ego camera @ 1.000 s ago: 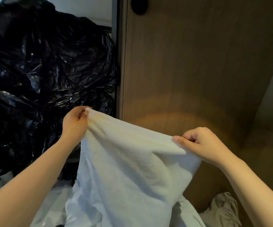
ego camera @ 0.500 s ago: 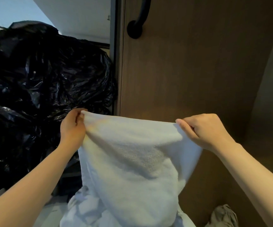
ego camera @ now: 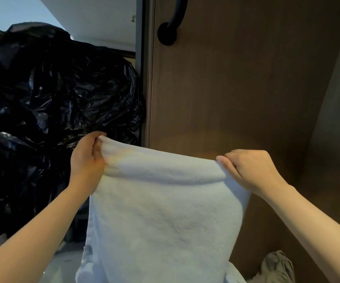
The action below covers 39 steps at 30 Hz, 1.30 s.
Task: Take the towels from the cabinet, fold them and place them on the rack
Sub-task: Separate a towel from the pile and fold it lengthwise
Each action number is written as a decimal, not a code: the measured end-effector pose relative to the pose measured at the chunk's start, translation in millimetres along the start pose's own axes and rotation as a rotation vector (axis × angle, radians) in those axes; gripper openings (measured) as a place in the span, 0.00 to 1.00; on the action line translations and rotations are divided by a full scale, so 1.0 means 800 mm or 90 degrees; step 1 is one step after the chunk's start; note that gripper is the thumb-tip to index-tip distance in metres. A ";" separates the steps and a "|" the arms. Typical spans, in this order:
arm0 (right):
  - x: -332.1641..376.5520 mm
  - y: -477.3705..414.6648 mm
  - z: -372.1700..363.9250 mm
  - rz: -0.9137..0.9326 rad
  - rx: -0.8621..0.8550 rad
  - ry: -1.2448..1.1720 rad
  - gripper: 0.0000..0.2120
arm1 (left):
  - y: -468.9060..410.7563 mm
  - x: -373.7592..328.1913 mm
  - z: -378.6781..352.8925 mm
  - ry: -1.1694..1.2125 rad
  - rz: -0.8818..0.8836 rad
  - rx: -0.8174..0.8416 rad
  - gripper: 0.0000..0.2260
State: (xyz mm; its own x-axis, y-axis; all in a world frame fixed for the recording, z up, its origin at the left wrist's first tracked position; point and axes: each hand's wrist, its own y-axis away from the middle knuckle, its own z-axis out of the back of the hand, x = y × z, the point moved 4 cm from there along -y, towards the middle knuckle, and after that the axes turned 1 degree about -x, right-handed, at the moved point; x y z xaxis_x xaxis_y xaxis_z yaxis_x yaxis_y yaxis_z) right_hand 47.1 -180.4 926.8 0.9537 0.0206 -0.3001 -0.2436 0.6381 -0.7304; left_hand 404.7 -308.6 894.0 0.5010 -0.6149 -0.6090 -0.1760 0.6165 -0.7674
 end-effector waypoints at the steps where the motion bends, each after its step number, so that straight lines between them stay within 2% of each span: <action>1: 0.000 0.006 -0.006 -0.005 0.005 -0.009 0.28 | 0.005 0.003 -0.002 0.006 0.007 0.007 0.12; 4: 0.003 0.021 -0.020 -0.026 -0.006 -0.027 0.24 | 0.016 0.011 -0.006 0.039 0.032 0.030 0.12; 9: 0.005 0.037 -0.040 -0.057 -0.037 -0.050 0.27 | 0.028 0.021 -0.013 0.059 0.059 0.033 0.12; 15: -0.008 0.055 -0.070 -0.147 0.031 -0.133 0.29 | 0.039 0.028 -0.029 0.069 0.096 0.034 0.11; 23: -0.019 0.080 -0.109 -0.230 0.132 -0.155 0.33 | 0.059 0.018 -0.048 0.125 0.127 0.019 0.08; 29: -0.014 0.086 -0.115 -0.179 0.169 -0.050 0.22 | 0.072 0.002 -0.057 0.167 0.134 0.061 0.08; 32: 0.006 0.085 -0.119 -0.205 0.221 -0.181 0.20 | 0.096 -0.022 -0.066 0.197 0.139 0.106 0.07; 36: 0.065 0.087 -0.112 -0.229 0.237 -0.453 0.08 | 0.138 -0.047 -0.079 0.201 0.151 0.189 0.05; 39: 0.108 0.093 -0.106 -0.259 0.245 -0.649 0.12 | 0.170 -0.061 -0.086 0.274 0.180 0.248 0.06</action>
State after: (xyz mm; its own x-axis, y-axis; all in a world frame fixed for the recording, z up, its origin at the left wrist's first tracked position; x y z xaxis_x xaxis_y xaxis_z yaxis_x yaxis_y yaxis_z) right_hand 96.5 -196.4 794.6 0.6919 0.2586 0.6741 0.0154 0.9282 -0.3719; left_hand 297.8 -228.6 805.6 0.0806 -0.4947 -0.8653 0.1097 0.8673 -0.4856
